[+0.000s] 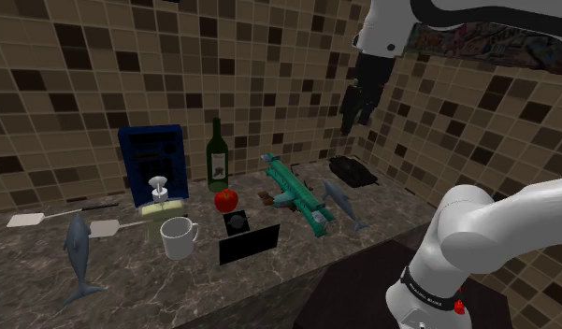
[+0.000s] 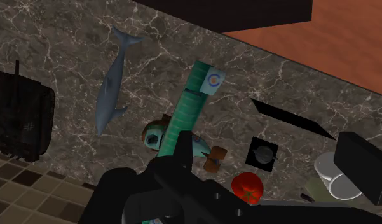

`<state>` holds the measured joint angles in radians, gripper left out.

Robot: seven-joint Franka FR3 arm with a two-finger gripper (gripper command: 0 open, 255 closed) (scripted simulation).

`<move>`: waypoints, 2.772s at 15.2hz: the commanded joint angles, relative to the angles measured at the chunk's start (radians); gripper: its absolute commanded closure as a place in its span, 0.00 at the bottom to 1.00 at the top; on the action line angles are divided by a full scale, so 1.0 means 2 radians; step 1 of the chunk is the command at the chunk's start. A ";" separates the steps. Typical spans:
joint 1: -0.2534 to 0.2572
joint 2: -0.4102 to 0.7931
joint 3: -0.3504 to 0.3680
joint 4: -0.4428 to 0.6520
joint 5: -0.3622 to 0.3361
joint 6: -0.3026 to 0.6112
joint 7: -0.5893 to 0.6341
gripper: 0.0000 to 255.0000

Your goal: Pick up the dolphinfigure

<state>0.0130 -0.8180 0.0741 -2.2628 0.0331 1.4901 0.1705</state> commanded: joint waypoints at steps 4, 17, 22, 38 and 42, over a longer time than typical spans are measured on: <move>-0.010 -0.007 -0.012 -0.048 -0.014 0.042 -0.008 0.00; -0.070 0.031 -0.074 -0.204 -0.086 0.248 -0.033 0.00; -0.100 0.083 -0.102 -0.237 -0.117 0.341 -0.039 0.00; -0.184 0.376 -0.186 -0.221 -0.194 0.646 -0.045 0.00; -0.185 0.410 -0.186 -0.221 -0.198 0.680 -0.037 0.00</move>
<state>-0.3554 -0.0174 -0.2965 -2.7023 -0.3585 2.8268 0.0915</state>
